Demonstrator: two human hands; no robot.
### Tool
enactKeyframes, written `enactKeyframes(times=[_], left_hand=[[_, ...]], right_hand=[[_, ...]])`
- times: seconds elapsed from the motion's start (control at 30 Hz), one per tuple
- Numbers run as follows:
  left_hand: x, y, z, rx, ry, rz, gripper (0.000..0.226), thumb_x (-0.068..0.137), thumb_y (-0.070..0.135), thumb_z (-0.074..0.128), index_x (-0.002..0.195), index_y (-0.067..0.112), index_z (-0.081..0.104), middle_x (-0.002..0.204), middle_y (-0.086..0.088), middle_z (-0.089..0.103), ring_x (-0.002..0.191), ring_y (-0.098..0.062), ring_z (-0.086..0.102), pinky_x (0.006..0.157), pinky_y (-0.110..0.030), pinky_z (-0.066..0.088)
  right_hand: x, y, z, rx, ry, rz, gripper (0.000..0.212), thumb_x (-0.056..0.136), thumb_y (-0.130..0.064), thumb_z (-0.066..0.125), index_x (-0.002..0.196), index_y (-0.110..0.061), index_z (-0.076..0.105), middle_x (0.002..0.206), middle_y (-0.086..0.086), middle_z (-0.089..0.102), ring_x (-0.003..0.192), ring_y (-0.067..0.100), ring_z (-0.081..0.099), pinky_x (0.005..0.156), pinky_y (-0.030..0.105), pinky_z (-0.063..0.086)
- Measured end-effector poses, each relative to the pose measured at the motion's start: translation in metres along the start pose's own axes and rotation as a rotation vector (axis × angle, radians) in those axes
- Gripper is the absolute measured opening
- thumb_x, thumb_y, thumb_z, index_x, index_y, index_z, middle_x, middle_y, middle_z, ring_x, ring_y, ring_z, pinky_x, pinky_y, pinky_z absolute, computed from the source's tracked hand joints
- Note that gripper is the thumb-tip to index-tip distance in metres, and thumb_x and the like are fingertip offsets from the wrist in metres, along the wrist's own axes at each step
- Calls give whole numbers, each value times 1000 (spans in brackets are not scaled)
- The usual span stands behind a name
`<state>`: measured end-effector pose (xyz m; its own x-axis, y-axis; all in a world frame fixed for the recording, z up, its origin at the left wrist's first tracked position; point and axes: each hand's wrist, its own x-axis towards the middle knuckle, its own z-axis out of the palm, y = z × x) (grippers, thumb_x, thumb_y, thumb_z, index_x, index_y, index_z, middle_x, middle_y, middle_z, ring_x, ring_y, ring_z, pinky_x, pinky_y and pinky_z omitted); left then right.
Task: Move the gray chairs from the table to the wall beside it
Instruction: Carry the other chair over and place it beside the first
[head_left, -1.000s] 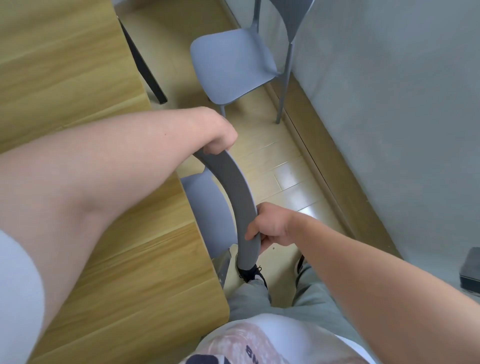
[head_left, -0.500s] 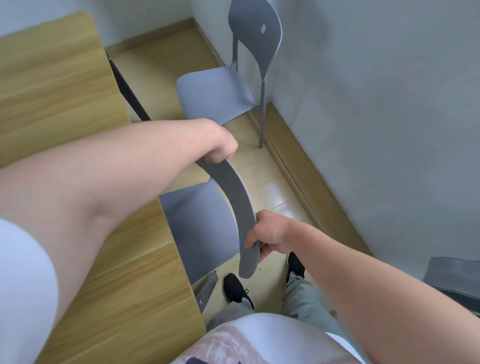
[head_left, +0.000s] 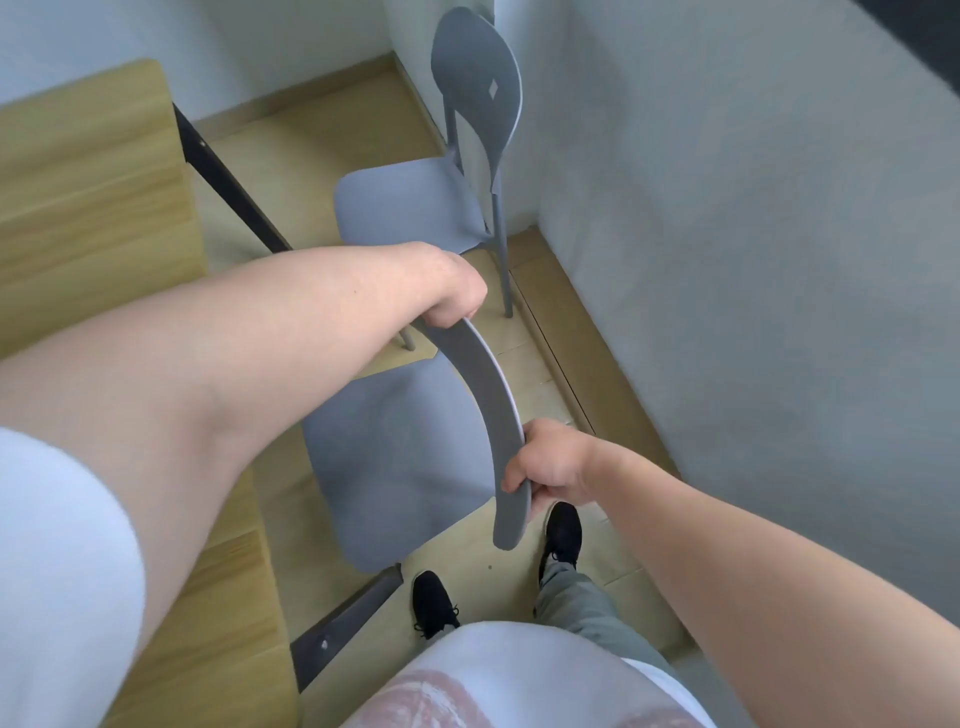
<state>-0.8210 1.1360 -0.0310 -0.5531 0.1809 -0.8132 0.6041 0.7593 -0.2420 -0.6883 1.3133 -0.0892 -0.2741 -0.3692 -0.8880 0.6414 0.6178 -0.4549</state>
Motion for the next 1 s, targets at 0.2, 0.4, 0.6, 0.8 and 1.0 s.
enactKeyframes(times=[0.2,0.4,0.6,0.8,1.0], left_hand=[[37,8,-48,-13,15,9,20,73,0,43,68,16,53,64,-3,50,57,-24,40,53,-30,38],[72,17,-76,7,29,49,21,69,-3,39,71,15,49,63,-4,42,59,-25,34,54,-31,33],[100,25,-91,-24,26,50,20,69,-4,40,66,15,45,61,-2,41,60,-24,34,56,-31,33],[113,33,-92,-67,124,23,21,70,-6,48,70,14,54,66,-2,51,62,-25,47,52,-28,39],[111,43,-96,-135,394,-9,35,73,-10,50,85,20,63,78,-2,55,74,-28,56,60,-32,47]], right_hand=[[-6,-1,-63,-12,9,7,43,80,13,58,123,7,53,115,26,64,92,45,70,66,50,63],[-6,1,-105,-31,12,23,40,81,13,59,120,7,54,115,26,63,94,45,69,68,51,63],[-1,5,-134,-24,9,42,33,82,16,56,113,5,56,111,27,65,94,46,70,68,51,62],[13,8,-154,-27,34,92,35,82,16,56,117,9,54,112,28,64,91,45,70,66,54,62],[17,9,-168,-176,247,81,27,75,9,51,99,6,63,95,31,71,73,47,73,65,59,60]])
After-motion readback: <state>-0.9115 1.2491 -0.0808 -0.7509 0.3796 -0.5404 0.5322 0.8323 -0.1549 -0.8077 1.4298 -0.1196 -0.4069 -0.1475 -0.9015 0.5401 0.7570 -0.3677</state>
